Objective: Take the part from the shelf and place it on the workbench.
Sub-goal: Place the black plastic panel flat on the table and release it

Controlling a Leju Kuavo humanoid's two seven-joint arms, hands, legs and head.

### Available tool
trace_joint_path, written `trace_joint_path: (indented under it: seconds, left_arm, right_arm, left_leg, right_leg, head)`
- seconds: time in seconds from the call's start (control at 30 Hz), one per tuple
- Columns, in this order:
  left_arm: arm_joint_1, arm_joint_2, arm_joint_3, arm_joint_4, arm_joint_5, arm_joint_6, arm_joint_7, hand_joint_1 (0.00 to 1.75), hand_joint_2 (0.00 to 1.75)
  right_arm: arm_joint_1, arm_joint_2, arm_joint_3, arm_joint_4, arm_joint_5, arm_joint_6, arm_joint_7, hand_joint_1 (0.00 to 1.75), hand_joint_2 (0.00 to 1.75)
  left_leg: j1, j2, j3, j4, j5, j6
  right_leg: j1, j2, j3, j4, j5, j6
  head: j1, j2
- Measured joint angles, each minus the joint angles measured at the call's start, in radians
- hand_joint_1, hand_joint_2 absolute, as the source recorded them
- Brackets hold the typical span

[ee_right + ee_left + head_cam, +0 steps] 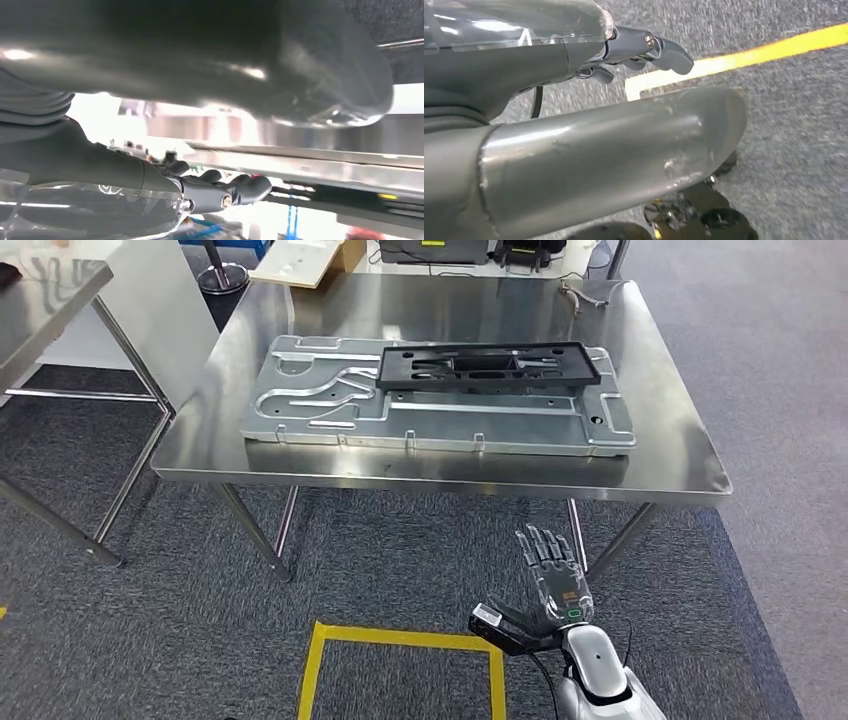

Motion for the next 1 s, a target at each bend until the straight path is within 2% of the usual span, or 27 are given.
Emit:
trace_joint_path:
  seconds: [0.03, 0.07, 0.13, 0.17, 0.2, 0.23, 0.27, 0.3, 0.33, 0.37, 0.4, 0.43, 0.5, 0.53, 0.57, 0.6, 0.67, 0.7, 0.73, 0.77, 0.8, 0.83, 0.87, 0.9, 0.93, 0.97, 1.0]
  left_arm:
    - [0.003, 0.0, 0.004, 0.0, 0.005, 0.001, -0.002, 0.0, 0.0]
    - [0.008, 0.0, 0.008, 0.0, 0.009, 0.003, -0.004, 0.0, 0.0]
    - [0.017, 0.0, 0.015, 0.0, 0.018, 0.008, -0.006, 0.0, 0.0]
    - [0.019, 0.0, 0.02, 0.0, 0.023, 0.011, -0.006, 0.0, 0.0]
    - [0.021, 0.0, 0.026, 0.0, 0.027, 0.013, -0.007, 0.0, 0.0]
    - [0.022, 0.0, 0.032, 0.0, 0.033, 0.015, -0.008, 0.0, 0.0]
    - [0.023, 0.0, 0.038, 0.0, 0.038, 0.016, -0.009, 0.0, 0.0]
    - [0.023, 0.0, 0.043, 0.0, 0.044, 0.017, -0.01, 0.0, 0.0]
    - [0.022, 0.0, 0.049, 0.0, 0.05, 0.019, -0.011, 0.0, 0.0]
    - [0.021, 0.0, 0.055, 0.0, 0.054, 0.022, -0.012, 0.0, 0.0]
    - [0.019, 0.0, 0.061, 0.0, 0.057, 0.025, -0.012, 0.0, 0.0]
    - [0.018, 0.0, 0.068, 0.0, 0.06, 0.028, -0.012, 0.0, 0.0]
    - [0.022, -0.001, 0.081, 0.0, 0.069, 0.034, -0.011, 0.0, 0.0]
    - [0.024, -0.002, 0.088, 0.0, 0.074, 0.036, -0.011, 0.0, 0.0]
    - [0.026, -0.003, 0.097, 0.001, 0.08, 0.038, -0.011, 0.0, 0.0]
    - [0.028, -0.004, 0.103, 0.001, 0.085, 0.04, -0.012, 0.0, 0.0]
    - [0.03, -0.004, 0.116, 0.001, 0.091, 0.044, -0.014, 0.0, 0.0]
    - [0.03, -0.004, 0.121, 0.001, 0.092, 0.046, -0.015, 0.0, 0.0]
    - [0.03, -0.004, 0.126, 0.001, 0.092, 0.047, -0.016, 0.0, 0.0]
    - [0.03, -0.004, 0.13, 0.001, 0.092, 0.047, -0.017, 0.0, 0.0]
    - [0.03, -0.005, 0.132, 0.001, 0.092, 0.047, -0.017, 0.0, 0.0]
    - [0.03, -0.005, 0.134, 0.001, 0.092, 0.047, -0.018, 0.0, 0.0]
    - [0.03, -0.005, 0.135, 0.001, 0.092, 0.047, -0.018, 0.0, 0.0]
    - [0.029, -0.005, 0.136, 0.001, 0.092, 0.047, -0.018, 0.0, 0.0]
    - [0.028, -0.005, 0.138, 0.001, 0.092, 0.047, -0.018, 0.0, 0.0]
    - [0.027, -0.005, 0.139, 0.0, 0.092, 0.047, -0.018, 0.0, 0.0]
    - [0.027, -0.004, 0.14, 0.0, 0.092, 0.047, -0.018, 0.0, 0.0]
  right_arm:
    - [0.021, 0.0, -0.01, -0.007, -0.03, -0.009, -0.015, 0.0, 0.0]
    - [0.044, 0.0, -0.021, -0.014, -0.066, -0.022, -0.033, 0.0, 0.0]
    - [0.093, 0.0, -0.051, -0.024, -0.145, -0.057, -0.079, 0.0, 0.0]
    - [0.119, 0.0, -0.075, -0.025, -0.188, -0.076, -0.109, 0.0, 0.0]
    - [0.144, 0.0, -0.103, -0.022, -0.23, -0.094, -0.144, 0.0, 0.0]
    - [0.167, 0.0, -0.136, -0.013, -0.272, -0.105, -0.184, 0.0, 0.0]
    - [0.187, 0.0, -0.171, 0.002, -0.312, -0.112, -0.226, 0.0, 0.0]
    - [0.201, 0.0, -0.208, 0.024, -0.346, -0.114, -0.268, 0.0, 0.0]
    - [0.21, 0.002, -0.248, 0.056, -0.375, -0.115, -0.31, 0.0, 0.0]
    - [0.214, 0.004, -0.291, 0.098, -0.398, -0.117, -0.35, 0.0, 0.0]
    - [0.214, 0.006, -0.342, 0.152, -0.417, -0.123, -0.393, 0.0, 0.0]
    - [0.212, 0.009, -0.397, 0.214, -0.431, -0.132, -0.435, 0.0, 0.0]
    - [0.204, 0.011, -0.512, 0.354, -0.449, -0.146, -0.499, 0.0, 0.0]
    - [0.201, 0.011, -0.561, 0.416, -0.452, -0.147, -0.515, 0.0, 0.0]
    - [0.199, 0.012, -0.608, 0.473, -0.452, -0.142, -0.521, 0.0, 0.0]
    - [0.197, 0.014, -0.648, 0.526, -0.453, -0.131, -0.519, 0.0, 0.0]
    - [0.186, 0.018, -0.718, 0.629, -0.455, -0.084, -0.501, 0.0, 0.0]
    - [0.179, 0.021, -0.749, 0.676, -0.456, -0.056, -0.49, 0.0, 0.0]
    - [0.174, 0.027, -0.778, 0.717, -0.457, -0.033, -0.479, 0.0, 0.0]
    - [0.171, 0.037, -0.803, 0.747, -0.458, -0.019, -0.472, 0.0, 0.0]
    - [0.17, 0.049, -0.824, 0.766, -0.458, -0.012, -0.467, 0.0, 0.0]
    - [0.167, 0.065, -0.84, 0.781, -0.458, -0.01, -0.463, 0.0, 0.0]
    - [0.162, 0.081, -0.852, 0.791, -0.458, -0.009, -0.46, 0.0, 0.0]
    - [0.156, 0.098, -0.863, 0.8, -0.459, -0.004, -0.457, 0.0, 0.0]
    - [0.15, 0.116, -0.874, 0.81, -0.461, 0.009, -0.451, 0.0, 0.0]
    - [0.145, 0.133, -0.887, 0.819, -0.468, 0.037, -0.436, 0.0, 0.0]
    - [0.143, 0.149, -0.903, 0.829, -0.477, 0.08, -0.41, 0.0, 0.0]
  left_leg:
    - [0.002, -0.001, -0.006, 0.009, -0.016, -0.006]
    - [0.003, -0.003, -0.015, 0.033, -0.052, -0.012]
    - [0.007, -0.003, -0.041, 0.132, -0.157, -0.02]
    - [0.009, -0.003, -0.05, 0.194, -0.196, -0.024]
    - [0.01, -0.003, -0.05, 0.242, -0.21, -0.027]
    - [0.011, -0.003, -0.038, 0.266, -0.199, -0.029]
    - [0.012, -0.003, -0.012, 0.26, -0.172, -0.03]
    - [0.012, -0.004, 0.03, 0.223, -0.143, -0.03]
    - [0.012, -0.007, 0.083, 0.161, -0.136, -0.027]
    - [0.01, -0.01, 0.136, 0.09, -0.145, -0.023]
    - [0.007, -0.012, 0.173, 0.032, -0.163, -0.015]
    - [0.004, -0.014, 0.193, -0.007, -0.179, -0.007]
    - [0.001, -0.013, 0.189, -0.025, -0.17, 0.012]
    - [0.002, -0.011, 0.182, -0.029, -0.157, 0.02]
    - [0.004, -0.009, 0.171, -0.033, -0.142, 0.028]
    - [0.006, -0.007, 0.157, -0.036, -0.127, 0.034]
    - [0.005, -0.001, 0.125, -0.035, -0.101, 0.041]
    - [0.004, 0.001, 0.108, -0.033, -0.09, 0.042]
    - [0.004, 0.002, 0.091, -0.031, -0.078, 0.042]
    - [0.003, 0.002, 0.073, -0.028, -0.067, 0.039]
    - [0.004, 0.003, 0.057, -0.025, -0.057, 0.036]
    - [0.004, 0.003, 0.042, -0.021, -0.047, 0.031]
    - [0.003, 0.005, 0.029, -0.016, -0.039, 0.026]
    - [0.002, 0.008, 0.018, -0.012, -0.03, 0.02]
    - [0.001, 0.01, 0.008, -0.009, -0.019, 0.014]
    - [0.001, 0.012, 0.001, -0.007, -0.009, 0.007]
    - [0.002, 0.012, -0.005, -0.007, -0.001, 0.001]
  right_leg:
    - [-0.002, -0.003, -0.007, -0.004, 0.011, -0.007]
    - [-0.004, -0.006, -0.016, -0.007, 0.023, -0.014]
    - [-0.004, -0.009, -0.041, -0.007, 0.045, -0.023]
    - [-0.003, -0.011, -0.056, -0.005, 0.056, -0.024]
    - [-0.003, -0.012, -0.073, -0.002, 0.066, -0.023]
    - [-0.003, -0.014, -0.092, 0.003, 0.077, -0.021]
    - [-0.004, -0.015, -0.112, 0.011, 0.086, -0.019]
    - [-0.005, -0.015, -0.13, 0.019, 0.093, -0.016]
    - [-0.005, -0.014, -0.146, 0.028, 0.1, -0.011]
    - [-0.005, -0.013, -0.158, 0.035, 0.107, -0.006]
    - [-0.005, -0.013, -0.165, 0.039, 0.115, 0.0]
    - [-0.006, -0.014, -0.169, 0.04, 0.124, 0.007]
    - [-0.007, -0.014, -0.171, 0.031, 0.145, 0.02]
    - [-0.009, -0.01, -0.176, 0.032, 0.14, 0.026]
    - [-0.01, -0.007, -0.186, 0.045, 0.115, 0.031]
    - [-0.011, -0.003, -0.2, 0.078, 0.07, 0.035]
    - [-0.013, 0.001, -0.23, 0.192, -0.037, 0.039]
    - [-0.014, 0.001, -0.237, 0.249, -0.063, 0.04]
    - [-0.014, 0.001, -0.232, 0.286, -0.061, 0.041]
    - [-0.014, 0.001, -0.212, 0.294, -0.038, 0.041]
    - [-0.015, 0.001, -0.179, 0.273, -0.01, 0.04]
    - [-0.016, 0.001, -0.128, 0.222, 0.007, 0.039]
    - [-0.015, 0.002, -0.067, 0.147, 0.008, 0.036]
    - [-0.014, 0.003, -0.016, 0.076, -0.006, 0.031]
    - [-0.011, 0.005, 0.019, 0.022, -0.02, 0.025]
    - [-0.008, 0.007, 0.032, -0.009, -0.026, 0.019]
    - [-0.007, 0.007, 0.027, -0.013, -0.024, 0.01]
  head:
    - [0.0, 0.0]
    - [0.0, 0.0]
    - [0.0, 0.0]
    - [0.0, 0.0]
    - [0.0, 0.0]
    - [0.0, 0.0]
    - [0.0, 0.0]
    - [0.0, 0.0]
    - [0.0, 0.0]
    - [0.0, 0.0]
    - [0.0, 0.0]
    - [0.0, 0.0]
    - [0.0, 0.0]
    - [0.0, 0.0]
    - [0.0, 0.0]
    - [0.0, 0.0]
    - [0.0, 0.0]
    - [0.0, 0.0]
    - [0.0, 0.0]
    - [0.0, 0.0]
    - [0.0, 0.0]
    - [0.0, 0.0]
    - [0.0, 0.0]
    - [0.0, 0.0]
    - [0.0, 0.0]
    - [0.0, 0.0]
    - [0.0, 0.0]
